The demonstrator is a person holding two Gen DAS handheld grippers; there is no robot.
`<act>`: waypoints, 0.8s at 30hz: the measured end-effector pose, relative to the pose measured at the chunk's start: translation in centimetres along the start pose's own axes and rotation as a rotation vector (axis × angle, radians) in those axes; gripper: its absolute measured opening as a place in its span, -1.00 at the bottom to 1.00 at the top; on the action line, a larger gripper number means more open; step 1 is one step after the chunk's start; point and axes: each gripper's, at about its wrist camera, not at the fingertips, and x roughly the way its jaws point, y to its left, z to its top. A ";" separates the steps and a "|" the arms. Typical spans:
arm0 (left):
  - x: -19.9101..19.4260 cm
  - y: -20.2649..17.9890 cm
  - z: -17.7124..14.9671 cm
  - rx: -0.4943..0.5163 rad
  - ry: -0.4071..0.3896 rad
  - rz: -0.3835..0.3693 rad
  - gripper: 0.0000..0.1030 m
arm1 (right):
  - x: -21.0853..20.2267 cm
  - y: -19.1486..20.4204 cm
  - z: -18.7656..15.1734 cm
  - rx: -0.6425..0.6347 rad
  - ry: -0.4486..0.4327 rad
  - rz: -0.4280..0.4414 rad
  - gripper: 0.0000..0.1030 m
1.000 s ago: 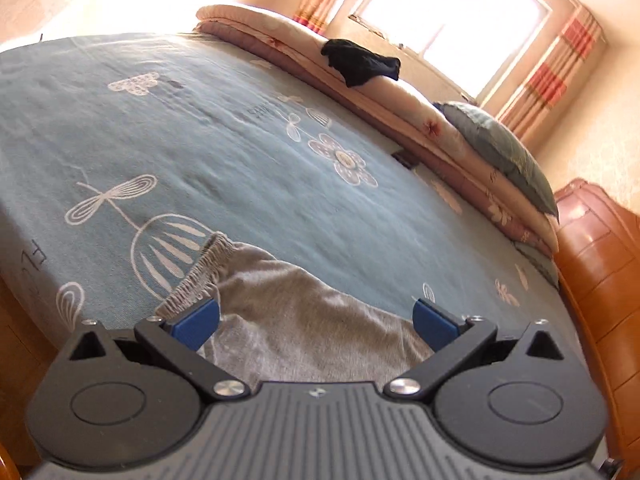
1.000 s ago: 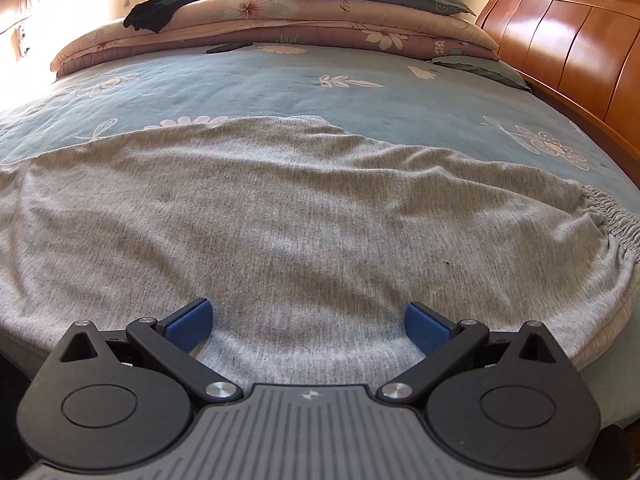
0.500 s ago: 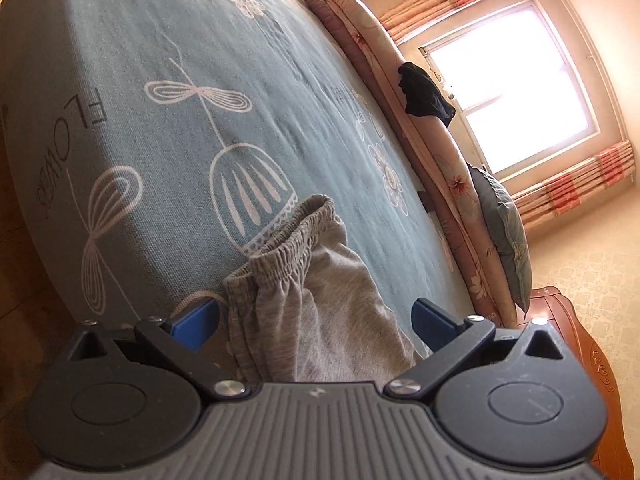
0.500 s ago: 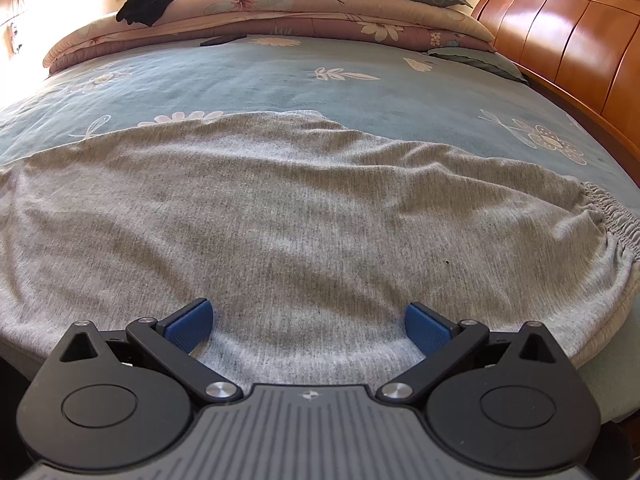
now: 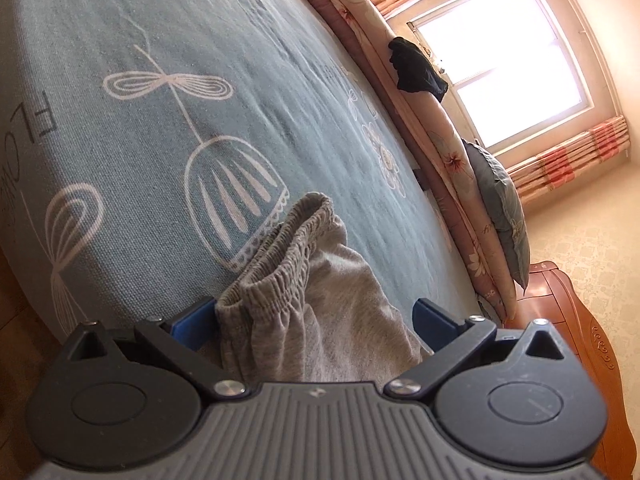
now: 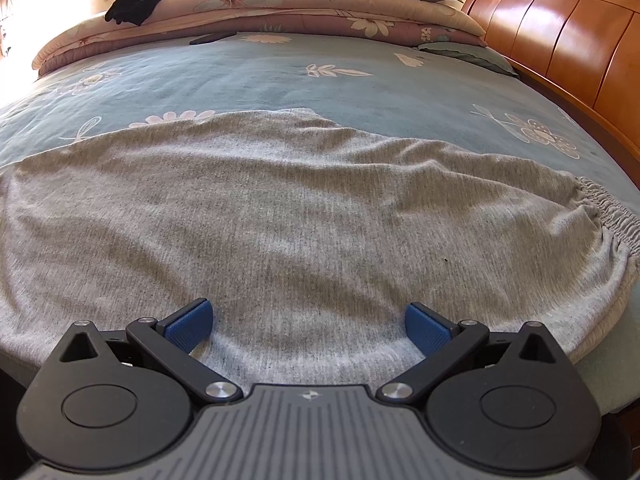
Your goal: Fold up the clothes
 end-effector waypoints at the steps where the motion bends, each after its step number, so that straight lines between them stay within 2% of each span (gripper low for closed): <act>1: -0.1 0.0 -0.1 -0.002 0.002 -0.003 0.98 | 0.0 0.0 0.0 -0.001 0.001 0.000 1.00; 5: -0.9 0.4 -1.0 -0.016 0.021 -0.040 0.98 | 0.0 -0.1 0.0 -0.006 0.003 0.007 1.00; 13: 0.0 1.8 -0.3 -0.065 -0.007 -0.119 0.98 | 0.0 0.1 0.1 -0.001 0.003 0.000 1.00; 16: 0.5 2.1 0.1 -0.103 -0.013 -0.123 0.98 | 0.0 0.1 0.2 -0.003 0.007 0.001 1.00; 21: 0.2 1.9 -1.0 -0.030 -0.020 -0.154 0.98 | 0.0 0.1 0.2 -0.003 0.008 0.002 1.00; 24: 0.5 2.6 -0.8 -0.046 -0.029 -0.193 0.98 | 0.1 0.1 0.2 -0.003 0.005 0.001 1.00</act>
